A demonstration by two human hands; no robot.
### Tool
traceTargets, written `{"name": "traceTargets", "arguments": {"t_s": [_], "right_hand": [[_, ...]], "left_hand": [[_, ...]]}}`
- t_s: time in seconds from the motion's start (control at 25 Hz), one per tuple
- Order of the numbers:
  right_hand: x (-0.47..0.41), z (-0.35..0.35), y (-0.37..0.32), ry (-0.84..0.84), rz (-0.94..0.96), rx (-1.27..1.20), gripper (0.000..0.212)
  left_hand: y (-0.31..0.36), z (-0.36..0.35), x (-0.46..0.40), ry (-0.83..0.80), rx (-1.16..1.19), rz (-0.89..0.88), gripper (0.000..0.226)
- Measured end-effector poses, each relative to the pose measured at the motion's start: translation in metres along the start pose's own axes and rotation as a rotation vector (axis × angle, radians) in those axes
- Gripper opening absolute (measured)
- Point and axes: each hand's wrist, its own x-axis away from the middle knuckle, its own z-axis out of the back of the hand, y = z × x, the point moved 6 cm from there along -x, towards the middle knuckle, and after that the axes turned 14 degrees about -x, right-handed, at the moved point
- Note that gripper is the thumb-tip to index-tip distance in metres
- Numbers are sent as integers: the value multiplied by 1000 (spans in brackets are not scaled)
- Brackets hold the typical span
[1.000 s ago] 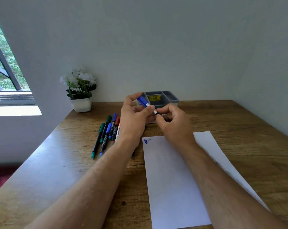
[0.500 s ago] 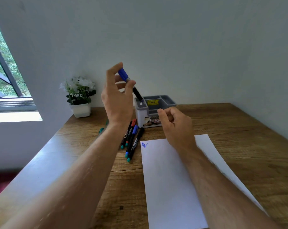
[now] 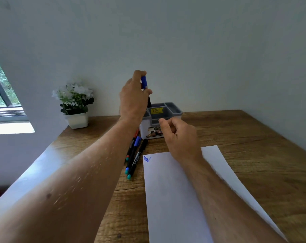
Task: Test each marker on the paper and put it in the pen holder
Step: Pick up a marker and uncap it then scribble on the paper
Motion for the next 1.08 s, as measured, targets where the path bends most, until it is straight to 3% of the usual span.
{"name": "traceTargets", "arguments": {"t_s": [0.32,0.56,0.68,0.76,0.88,1.08], "right_hand": [[-2,-3,-1,-24,15,19,36],[-2,-3,-3,-33,15,28,34],[-1,-2,-6,-34,31,17,33],[0,0,-8,-20,49,7,32],[0,2,-10,-13,49,-8,32],[-2,4,-8,9,47,7,31]], "left_hand": [[-2,-24,5,-198,-228,-29,53],[-4,-16,9,-214,-335,105,83],[-13,-14,28,-362,-437,275,101],[-20,-16,44,-424,-362,329,95],[-26,-15,59,-390,-240,323,73],[-31,-17,62,-357,-203,321,66]]}}
